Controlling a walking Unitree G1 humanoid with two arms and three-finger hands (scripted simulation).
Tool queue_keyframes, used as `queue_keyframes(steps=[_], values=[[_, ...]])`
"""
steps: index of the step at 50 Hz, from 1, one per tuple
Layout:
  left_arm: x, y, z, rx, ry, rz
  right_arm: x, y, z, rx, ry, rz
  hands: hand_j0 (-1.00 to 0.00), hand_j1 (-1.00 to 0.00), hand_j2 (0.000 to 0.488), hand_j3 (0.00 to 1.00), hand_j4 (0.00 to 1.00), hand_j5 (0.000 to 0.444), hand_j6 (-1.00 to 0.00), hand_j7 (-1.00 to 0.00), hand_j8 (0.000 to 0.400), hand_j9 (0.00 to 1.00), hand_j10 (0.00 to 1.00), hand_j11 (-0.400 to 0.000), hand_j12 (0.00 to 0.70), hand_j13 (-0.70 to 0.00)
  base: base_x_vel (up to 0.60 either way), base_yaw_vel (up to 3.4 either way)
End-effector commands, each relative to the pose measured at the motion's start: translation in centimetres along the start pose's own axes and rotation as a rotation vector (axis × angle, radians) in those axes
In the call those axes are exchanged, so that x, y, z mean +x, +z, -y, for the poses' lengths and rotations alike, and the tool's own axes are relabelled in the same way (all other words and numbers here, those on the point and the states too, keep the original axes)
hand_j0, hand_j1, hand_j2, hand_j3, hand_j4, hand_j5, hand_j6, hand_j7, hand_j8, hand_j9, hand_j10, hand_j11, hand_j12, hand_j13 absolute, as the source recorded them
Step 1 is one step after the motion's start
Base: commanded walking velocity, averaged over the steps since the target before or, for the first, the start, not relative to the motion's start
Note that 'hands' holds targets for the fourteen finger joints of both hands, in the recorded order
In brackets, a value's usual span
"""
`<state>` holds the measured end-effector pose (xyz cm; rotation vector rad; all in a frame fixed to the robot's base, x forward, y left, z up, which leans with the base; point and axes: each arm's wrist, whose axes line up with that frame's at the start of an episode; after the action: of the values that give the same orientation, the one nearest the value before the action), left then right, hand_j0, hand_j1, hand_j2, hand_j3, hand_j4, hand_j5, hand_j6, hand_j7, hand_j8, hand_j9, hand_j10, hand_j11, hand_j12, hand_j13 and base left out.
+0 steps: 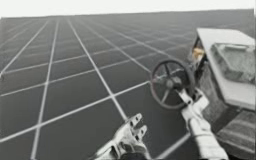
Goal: Pick up and drop off the object
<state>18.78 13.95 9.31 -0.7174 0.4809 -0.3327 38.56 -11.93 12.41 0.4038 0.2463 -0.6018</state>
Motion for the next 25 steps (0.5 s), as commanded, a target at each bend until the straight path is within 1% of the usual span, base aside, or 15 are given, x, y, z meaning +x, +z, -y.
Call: queue_keyframes(steps=[1,25], values=[[-0.32,0.00,-0.31,-0.014,-0.004,0.016,-0.68,0.77,-1.23,0.005,0.037,0.032,0.00,0.00,0.000,1.00,1.00,0.000,0.00,0.00,0.000,1.00,1.00,-0.400,0.000,-0.700,0.56,0.08],[-0.32,0.00,-0.31,-0.014,-0.004,0.016,-0.68,0.77,-1.23,0.005,0.037,0.032,0.00,0.00,0.000,1.00,1.00,0.000,0.00,0.00,0.000,1.00,1.00,-0.400,0.000,-0.700,0.56,0.07]])
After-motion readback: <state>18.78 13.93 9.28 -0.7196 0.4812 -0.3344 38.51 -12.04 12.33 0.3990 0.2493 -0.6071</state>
